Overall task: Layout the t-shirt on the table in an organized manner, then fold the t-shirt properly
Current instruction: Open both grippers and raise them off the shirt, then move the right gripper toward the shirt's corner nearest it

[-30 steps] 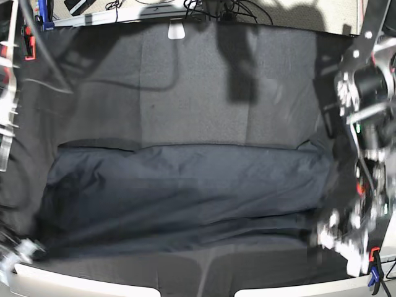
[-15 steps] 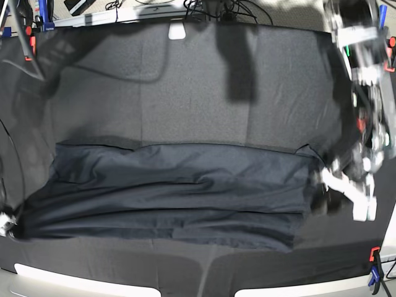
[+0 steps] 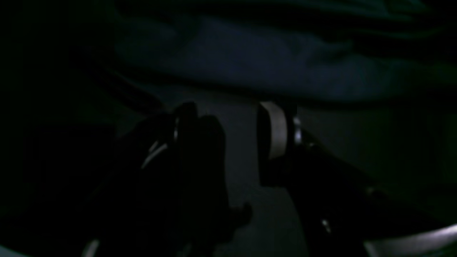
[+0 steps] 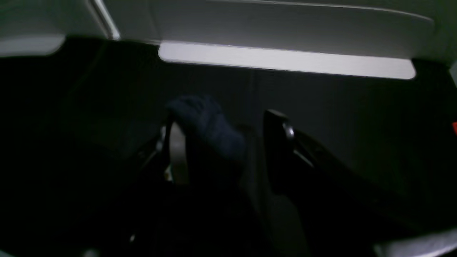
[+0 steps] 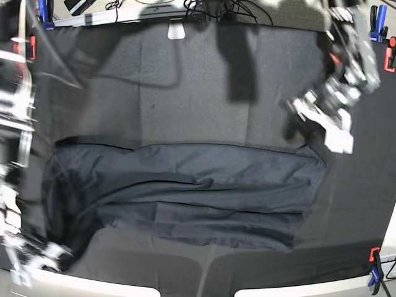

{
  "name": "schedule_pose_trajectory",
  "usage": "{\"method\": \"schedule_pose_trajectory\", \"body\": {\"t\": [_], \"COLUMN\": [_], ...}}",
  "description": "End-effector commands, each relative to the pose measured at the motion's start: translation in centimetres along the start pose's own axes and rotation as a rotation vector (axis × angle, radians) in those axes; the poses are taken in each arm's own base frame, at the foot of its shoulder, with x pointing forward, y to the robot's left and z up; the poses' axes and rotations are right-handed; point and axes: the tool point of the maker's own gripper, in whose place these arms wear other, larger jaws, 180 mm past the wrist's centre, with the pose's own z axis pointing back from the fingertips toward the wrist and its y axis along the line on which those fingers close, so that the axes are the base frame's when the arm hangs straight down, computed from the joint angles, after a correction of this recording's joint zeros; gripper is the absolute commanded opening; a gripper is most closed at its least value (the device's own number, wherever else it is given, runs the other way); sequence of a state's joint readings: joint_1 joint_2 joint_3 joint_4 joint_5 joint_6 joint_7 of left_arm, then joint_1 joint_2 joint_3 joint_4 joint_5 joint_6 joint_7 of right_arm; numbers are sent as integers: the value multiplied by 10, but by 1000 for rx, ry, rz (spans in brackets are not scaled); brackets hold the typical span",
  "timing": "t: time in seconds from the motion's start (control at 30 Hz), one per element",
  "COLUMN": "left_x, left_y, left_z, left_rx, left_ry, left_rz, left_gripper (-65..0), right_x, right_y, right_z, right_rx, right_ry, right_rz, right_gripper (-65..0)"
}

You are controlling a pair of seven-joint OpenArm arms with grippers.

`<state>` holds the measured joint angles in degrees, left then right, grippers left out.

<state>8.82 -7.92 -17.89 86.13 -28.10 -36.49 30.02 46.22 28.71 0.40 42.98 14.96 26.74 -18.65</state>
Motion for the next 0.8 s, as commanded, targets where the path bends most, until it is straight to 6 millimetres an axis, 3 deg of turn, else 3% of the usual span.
{"method": "schedule_pose_trajectory", "body": {"t": [0.0, 0.1, 0.27, 0.33, 0.43, 0.5, 0.57, 0.7, 0.77], "left_x": [10, -7, -24, -26, -28, -28, -28, -30, -32], "left_y": [-7, -14, -14, -14, -15, -14, -14, -15, -15], "left_z": [1, 5, 12, 13, 14, 14, 14, 15, 16], "left_rx": [-24, -29, -22, -21, -23, -22, -22, -21, -20], "left_ry": [-49, -25, 7, 12, 15, 15, 15, 21, 27], "left_rz": [-2, 30, 49, 51, 51, 51, 51, 53, 55], "left_gripper": [-407, -407, -407, -407, -407, -407, -407, -407, -407], "right_x": [47, 56, 57, 51, 41, 40, 43, 56, 60], "right_y": [-10, -11, -56, -60, -61, -61, -62, -62, -58], "right_z": [5, -5, -6, -7, -8, -8, -8, -7, -7], "right_rx": [-32, -83, -308, -302, -286, -286, -287, -286, -259], "right_ry": [-115, -118, -90, -70, -53, -52, -65, -130, -152], "right_rz": [10, 41, 22, -8, -42, -44, -42, -33, -25], "right_gripper": [-364, -364, -371, -436, -611, -649, -616, -363, -314]}}
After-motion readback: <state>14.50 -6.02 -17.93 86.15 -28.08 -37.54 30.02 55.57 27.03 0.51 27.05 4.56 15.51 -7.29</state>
